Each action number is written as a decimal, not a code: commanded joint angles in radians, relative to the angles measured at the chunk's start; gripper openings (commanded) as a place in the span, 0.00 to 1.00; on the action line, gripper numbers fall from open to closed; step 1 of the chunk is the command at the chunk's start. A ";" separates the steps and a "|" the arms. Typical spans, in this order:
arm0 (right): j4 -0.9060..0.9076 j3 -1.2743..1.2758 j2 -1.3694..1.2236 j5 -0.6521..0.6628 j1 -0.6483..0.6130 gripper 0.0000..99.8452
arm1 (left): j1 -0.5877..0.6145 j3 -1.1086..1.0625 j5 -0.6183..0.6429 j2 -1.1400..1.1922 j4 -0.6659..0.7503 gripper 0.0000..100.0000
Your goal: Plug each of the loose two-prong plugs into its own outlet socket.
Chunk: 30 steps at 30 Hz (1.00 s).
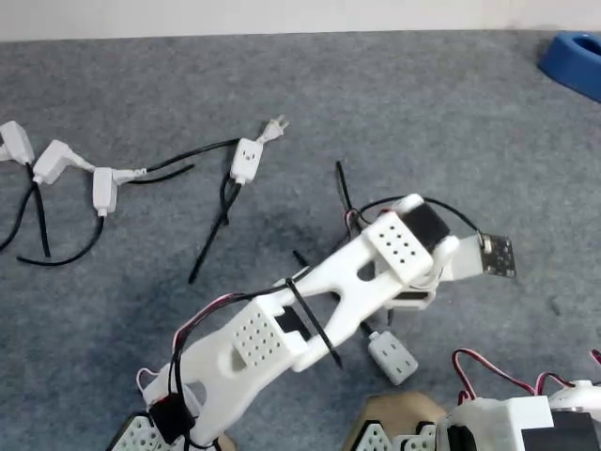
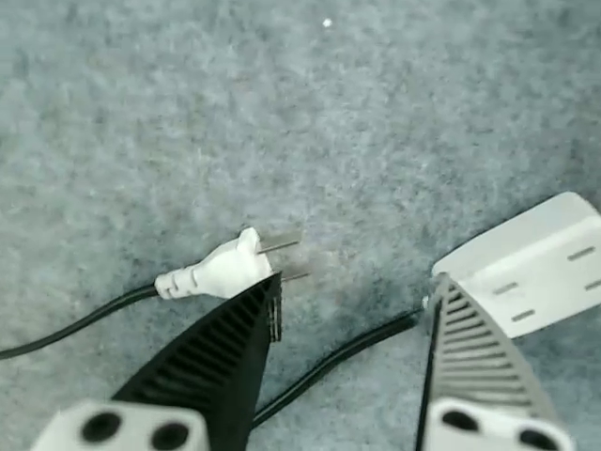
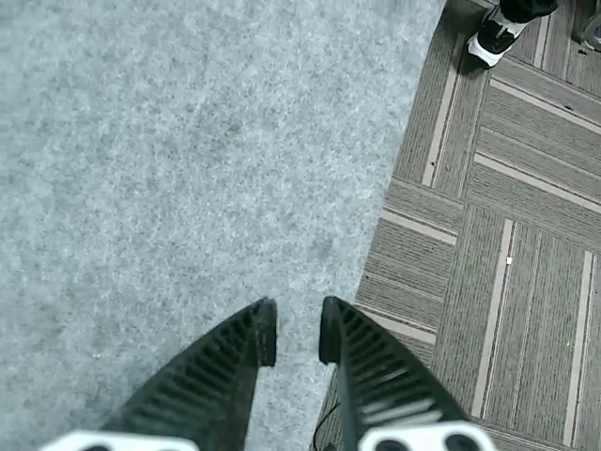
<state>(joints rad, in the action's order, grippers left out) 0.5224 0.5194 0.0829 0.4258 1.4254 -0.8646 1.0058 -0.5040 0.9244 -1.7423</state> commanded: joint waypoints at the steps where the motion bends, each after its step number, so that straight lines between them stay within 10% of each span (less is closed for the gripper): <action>1: -0.010 -0.044 0.051 0.006 -0.005 0.09 | -0.030 0.033 -0.008 -0.054 -0.021 0.26; 11: 0.019 -0.044 0.051 0.009 -0.027 0.09 | -0.185 -0.613 -0.117 -0.602 -0.008 0.26; 18: 0.022 -0.036 0.050 0.006 -0.053 0.09 | -0.136 -1.158 -0.198 -0.869 0.354 0.25; 30: 0.022 -0.041 0.051 0.009 -0.045 0.09 | -0.174 -1.092 -0.350 -0.802 0.509 0.29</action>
<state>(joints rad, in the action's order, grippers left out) 0.5378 0.5194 0.0829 0.4258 1.3855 -1.0088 -0.1511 -0.8094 0.0944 -1.2543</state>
